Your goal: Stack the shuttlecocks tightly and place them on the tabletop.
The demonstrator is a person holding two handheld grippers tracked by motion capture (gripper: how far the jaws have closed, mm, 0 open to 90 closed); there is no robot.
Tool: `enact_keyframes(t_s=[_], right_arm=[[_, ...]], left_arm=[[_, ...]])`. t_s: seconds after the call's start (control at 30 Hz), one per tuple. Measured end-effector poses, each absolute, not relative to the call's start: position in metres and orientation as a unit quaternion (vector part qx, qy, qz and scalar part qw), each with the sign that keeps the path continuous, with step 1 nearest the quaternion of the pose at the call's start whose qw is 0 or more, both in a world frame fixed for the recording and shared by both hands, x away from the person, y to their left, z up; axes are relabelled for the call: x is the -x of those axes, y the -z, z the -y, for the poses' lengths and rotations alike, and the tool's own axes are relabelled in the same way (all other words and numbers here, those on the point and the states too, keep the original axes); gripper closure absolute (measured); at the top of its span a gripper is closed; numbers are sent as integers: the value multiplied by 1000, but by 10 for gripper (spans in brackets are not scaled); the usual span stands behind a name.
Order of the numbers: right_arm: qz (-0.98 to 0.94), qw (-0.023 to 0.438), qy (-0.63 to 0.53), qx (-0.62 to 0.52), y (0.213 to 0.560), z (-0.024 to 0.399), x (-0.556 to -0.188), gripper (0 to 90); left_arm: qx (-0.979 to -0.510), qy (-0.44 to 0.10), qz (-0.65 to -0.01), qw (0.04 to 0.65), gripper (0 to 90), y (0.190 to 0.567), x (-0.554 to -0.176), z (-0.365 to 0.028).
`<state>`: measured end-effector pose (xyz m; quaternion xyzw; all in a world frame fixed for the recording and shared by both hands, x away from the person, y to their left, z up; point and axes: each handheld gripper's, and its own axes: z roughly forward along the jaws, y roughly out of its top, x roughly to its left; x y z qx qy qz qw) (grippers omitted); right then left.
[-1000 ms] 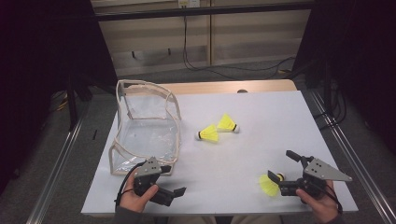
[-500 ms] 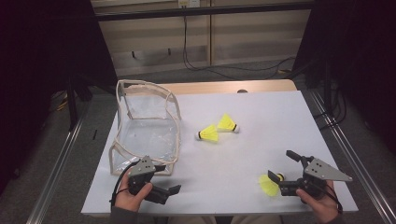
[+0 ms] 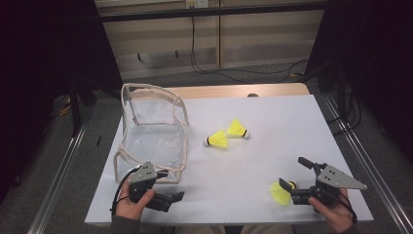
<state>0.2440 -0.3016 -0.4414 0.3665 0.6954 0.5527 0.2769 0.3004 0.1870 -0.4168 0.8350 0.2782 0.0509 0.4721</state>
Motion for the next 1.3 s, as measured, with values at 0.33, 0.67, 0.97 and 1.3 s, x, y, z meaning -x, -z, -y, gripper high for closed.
enact_keyframes(t_s=[0.33, 0.67, 0.97, 1.3], right_arm=[[-695, 277, -553, -366, 441, 301, -244, 19], [-695, 278, -552, -367, 441, 302, -244, 19], [-696, 279, -551, -367, 441, 303, -245, 19], [-695, 280, -550, -369, 440, 302, -247, 19]], left_arm=[[-832, -62, -288, 471, 43, 416, -302, -195], [-832, -71, -286, 471, 43, 416, -304, -202], [-832, -76, -286, 469, 43, 415, -304, -206], [-829, -80, -285, 474, 42, 413, -302, -208]])
